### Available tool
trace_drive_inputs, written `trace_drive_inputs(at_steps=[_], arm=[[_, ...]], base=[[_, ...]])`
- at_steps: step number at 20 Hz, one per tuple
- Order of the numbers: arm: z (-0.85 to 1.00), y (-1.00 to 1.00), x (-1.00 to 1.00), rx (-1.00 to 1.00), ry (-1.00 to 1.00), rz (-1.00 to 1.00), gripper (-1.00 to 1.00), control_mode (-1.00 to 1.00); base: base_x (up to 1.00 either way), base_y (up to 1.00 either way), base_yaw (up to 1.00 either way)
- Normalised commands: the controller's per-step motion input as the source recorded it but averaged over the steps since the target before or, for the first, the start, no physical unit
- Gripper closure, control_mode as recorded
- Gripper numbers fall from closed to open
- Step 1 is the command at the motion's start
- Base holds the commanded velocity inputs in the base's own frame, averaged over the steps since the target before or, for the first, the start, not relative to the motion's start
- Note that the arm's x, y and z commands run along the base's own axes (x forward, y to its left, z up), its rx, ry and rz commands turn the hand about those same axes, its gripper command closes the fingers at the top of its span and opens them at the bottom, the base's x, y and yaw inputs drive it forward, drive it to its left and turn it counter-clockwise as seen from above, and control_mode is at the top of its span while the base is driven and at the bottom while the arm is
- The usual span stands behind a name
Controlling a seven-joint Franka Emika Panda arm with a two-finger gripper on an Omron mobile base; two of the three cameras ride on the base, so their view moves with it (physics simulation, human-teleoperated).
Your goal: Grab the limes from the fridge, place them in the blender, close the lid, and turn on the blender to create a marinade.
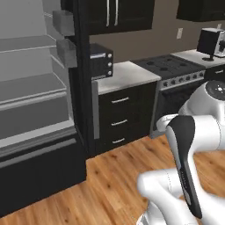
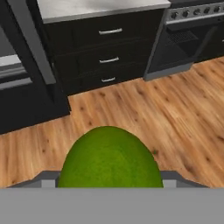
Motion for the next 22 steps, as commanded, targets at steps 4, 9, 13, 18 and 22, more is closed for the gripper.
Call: trace_drive_inputs(at_steps=[4,9,13,18,22], arm=[[0.0,0.0,0.0,0.0,0.0,0.0,1.0,1.0],[0.0,0.0,0.0,0.0,0.0,0.0,1.0,1.0],[0.0,0.0,0.0,0.0,0.0,0.0,1.0,1.0],[0.0,0.0,0.0,0.0,0.0,0.0,1.0,1.0],[0.0,0.0,0.0,0.0,0.0,0.0,1.0,1.0]], base=[[0.07,-1.0,-0.42],[0.63,-0.88,-0.36],[0.95,-0.71,-0.28],[1.0,-0.58,-0.21],[1.0,-0.39,-0.09]])
